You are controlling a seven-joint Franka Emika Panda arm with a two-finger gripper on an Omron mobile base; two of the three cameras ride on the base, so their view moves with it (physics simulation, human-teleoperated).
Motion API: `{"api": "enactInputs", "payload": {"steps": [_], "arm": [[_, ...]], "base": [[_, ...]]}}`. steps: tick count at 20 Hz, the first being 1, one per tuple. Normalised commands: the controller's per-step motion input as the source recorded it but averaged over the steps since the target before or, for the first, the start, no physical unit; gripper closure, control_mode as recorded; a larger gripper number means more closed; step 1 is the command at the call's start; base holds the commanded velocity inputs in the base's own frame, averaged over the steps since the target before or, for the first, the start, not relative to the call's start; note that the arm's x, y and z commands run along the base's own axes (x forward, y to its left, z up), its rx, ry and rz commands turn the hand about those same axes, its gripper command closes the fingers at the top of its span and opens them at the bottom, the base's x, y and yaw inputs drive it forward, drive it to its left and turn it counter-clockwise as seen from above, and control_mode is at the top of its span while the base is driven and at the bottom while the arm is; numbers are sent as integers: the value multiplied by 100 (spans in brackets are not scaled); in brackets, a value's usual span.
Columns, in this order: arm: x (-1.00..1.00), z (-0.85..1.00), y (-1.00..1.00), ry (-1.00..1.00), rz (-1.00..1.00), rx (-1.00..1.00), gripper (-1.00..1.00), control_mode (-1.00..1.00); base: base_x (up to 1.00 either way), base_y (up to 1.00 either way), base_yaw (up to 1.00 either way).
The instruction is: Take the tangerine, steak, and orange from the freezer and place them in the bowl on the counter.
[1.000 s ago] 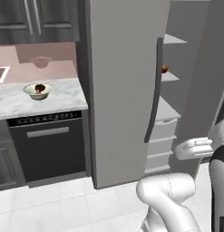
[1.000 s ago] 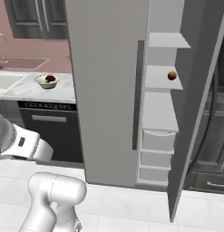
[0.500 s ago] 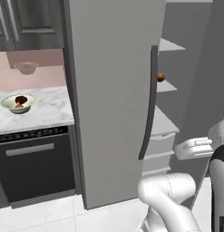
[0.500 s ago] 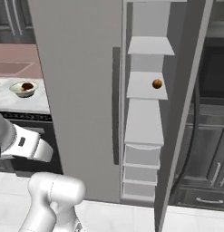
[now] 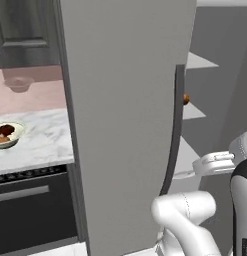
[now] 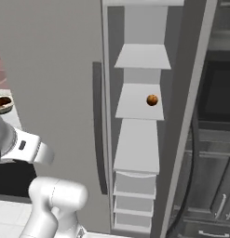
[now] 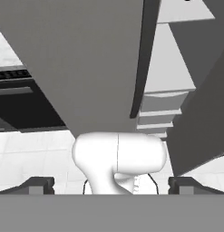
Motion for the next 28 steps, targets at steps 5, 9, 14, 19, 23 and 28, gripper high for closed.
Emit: {"api": "enactInputs", "payload": {"steps": [5,9,14,19,23,28], "arm": [[0,0,0,0,0,0,-100,100],[0,0,0,0,0,0,-100,100],[0,0,0,0,0,0,-100,100],[0,0,0,0,0,0,-100,100],[0,0,0,0,0,0,-100,100],[0,0,0,0,0,0,-100,100]], "base": [[75,-30,0],[57,-27,0],[35,-33,0],[31,-42,3],[16,-56,7],[8,-58,3]]}}
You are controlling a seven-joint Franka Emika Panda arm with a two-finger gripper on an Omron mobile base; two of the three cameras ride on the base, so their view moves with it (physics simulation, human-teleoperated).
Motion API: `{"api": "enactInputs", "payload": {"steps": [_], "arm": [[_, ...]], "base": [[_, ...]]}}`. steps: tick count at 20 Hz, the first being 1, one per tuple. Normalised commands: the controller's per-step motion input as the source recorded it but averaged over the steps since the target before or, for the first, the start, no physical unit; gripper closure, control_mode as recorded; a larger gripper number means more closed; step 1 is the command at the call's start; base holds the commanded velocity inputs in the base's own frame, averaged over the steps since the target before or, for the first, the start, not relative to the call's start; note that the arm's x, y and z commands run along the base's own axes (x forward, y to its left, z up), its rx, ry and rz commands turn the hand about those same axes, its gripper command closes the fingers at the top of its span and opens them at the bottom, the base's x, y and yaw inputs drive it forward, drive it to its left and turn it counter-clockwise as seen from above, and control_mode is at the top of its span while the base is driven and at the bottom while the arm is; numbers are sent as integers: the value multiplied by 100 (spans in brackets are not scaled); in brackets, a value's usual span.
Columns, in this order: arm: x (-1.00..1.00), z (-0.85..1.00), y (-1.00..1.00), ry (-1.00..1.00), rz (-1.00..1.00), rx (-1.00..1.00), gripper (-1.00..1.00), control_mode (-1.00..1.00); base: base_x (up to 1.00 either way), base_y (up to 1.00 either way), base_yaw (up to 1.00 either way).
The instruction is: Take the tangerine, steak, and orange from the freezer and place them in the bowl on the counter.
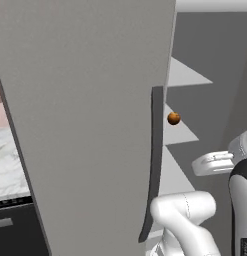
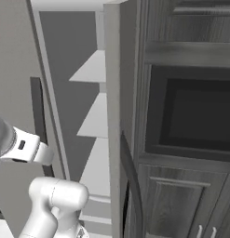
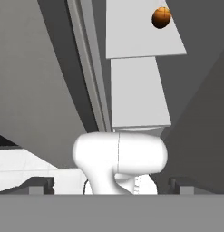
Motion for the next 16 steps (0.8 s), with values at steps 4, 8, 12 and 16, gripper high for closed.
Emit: {"api": "enactInputs", "payload": {"steps": [4,8,12,16], "arm": [[0,0,0,0,0,0,-100,100],[0,0,0,0,0,0,-100,100],[0,0,0,0,0,0,-100,100],[0,0,0,0,0,0,-100,100]], "base": [[12,-53,0],[12,-52,0],[12,-56,0],[6,-38,0]]}}
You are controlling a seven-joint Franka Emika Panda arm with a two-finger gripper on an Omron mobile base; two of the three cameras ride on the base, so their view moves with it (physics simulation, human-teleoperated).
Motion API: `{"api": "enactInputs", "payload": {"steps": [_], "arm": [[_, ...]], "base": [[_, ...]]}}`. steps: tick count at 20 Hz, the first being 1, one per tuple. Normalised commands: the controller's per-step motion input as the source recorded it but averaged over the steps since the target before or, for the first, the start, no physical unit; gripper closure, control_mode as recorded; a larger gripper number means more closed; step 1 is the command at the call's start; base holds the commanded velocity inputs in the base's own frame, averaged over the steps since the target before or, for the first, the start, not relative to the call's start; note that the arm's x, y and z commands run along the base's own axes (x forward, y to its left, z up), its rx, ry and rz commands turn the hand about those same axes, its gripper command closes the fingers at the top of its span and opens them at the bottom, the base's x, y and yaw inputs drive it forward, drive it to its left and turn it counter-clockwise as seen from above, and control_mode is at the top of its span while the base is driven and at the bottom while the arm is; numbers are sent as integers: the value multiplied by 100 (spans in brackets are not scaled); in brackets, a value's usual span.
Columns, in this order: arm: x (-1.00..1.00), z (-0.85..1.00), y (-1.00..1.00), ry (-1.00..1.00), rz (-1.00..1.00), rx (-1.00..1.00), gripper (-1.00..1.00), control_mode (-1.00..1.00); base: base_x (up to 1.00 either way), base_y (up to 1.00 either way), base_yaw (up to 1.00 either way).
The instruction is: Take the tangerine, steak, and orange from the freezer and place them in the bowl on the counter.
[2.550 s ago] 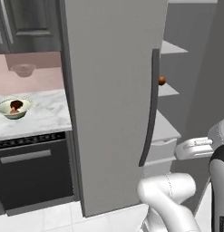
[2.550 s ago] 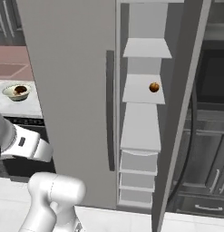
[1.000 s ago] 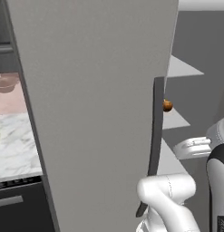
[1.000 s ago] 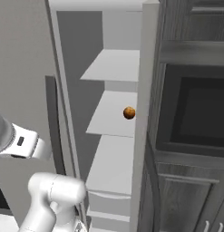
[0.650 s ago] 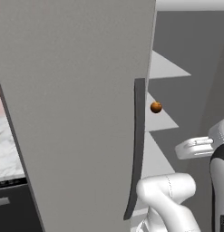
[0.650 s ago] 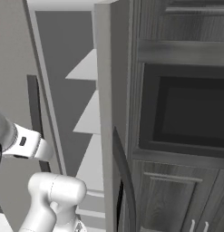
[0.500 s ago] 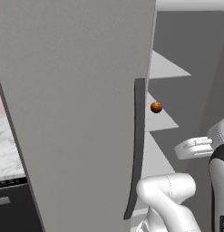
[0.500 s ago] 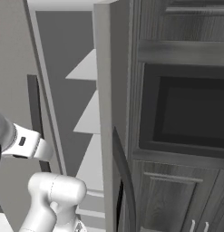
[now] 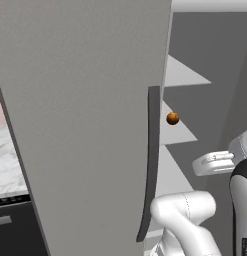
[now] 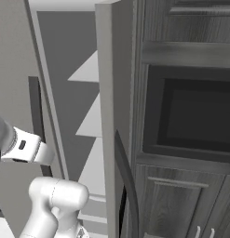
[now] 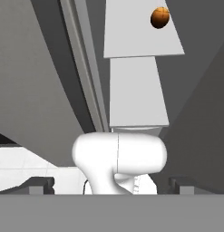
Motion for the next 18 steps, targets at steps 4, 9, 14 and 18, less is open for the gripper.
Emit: {"api": "enactInputs", "payload": {"steps": [4,9,14,18], "arm": [[0,0,0,0,0,0,-100,100],[0,0,0,0,0,0,-100,100],[-4,-30,-1,-9,-4,-3,-100,-100],[0,-43,-5,-21,-12,-4,-100,-100]], "base": [[0,-10,0],[-3,0,0],[0,0,0],[0,0,0]]}}
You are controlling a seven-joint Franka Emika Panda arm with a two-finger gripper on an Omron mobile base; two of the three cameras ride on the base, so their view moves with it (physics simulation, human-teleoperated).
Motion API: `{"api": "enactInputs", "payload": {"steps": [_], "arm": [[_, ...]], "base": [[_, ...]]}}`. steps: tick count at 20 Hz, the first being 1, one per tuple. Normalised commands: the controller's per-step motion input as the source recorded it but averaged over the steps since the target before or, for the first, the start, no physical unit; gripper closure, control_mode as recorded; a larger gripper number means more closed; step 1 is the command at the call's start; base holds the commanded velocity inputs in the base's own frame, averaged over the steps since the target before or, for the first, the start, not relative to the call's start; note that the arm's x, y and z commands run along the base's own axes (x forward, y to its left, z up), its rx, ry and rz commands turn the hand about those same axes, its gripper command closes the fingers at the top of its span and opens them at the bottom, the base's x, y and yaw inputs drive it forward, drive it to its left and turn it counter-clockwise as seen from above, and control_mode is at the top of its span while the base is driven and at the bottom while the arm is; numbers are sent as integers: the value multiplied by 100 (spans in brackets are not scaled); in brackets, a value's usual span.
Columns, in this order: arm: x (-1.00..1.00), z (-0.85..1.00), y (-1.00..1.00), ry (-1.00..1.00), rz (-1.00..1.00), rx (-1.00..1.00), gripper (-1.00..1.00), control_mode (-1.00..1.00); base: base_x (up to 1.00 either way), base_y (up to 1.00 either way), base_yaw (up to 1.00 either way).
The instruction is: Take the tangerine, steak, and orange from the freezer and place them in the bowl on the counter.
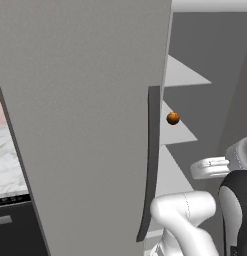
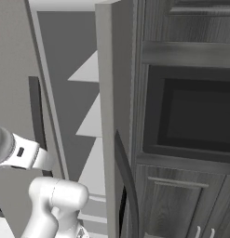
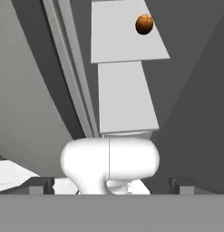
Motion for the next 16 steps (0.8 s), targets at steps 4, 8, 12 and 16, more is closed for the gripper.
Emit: {"api": "enactInputs", "payload": {"steps": [4,8,12,16], "arm": [[1,-17,-23,-14,-9,0,-100,-100],[21,-3,-40,-5,-2,1,-100,-100],[44,-4,-38,-1,0,4,-100,-100],[58,-5,-23,0,0,2,-100,-100]], "base": [[0,0,0],[0,0,0],[0,0,0],[0,0,0]]}}
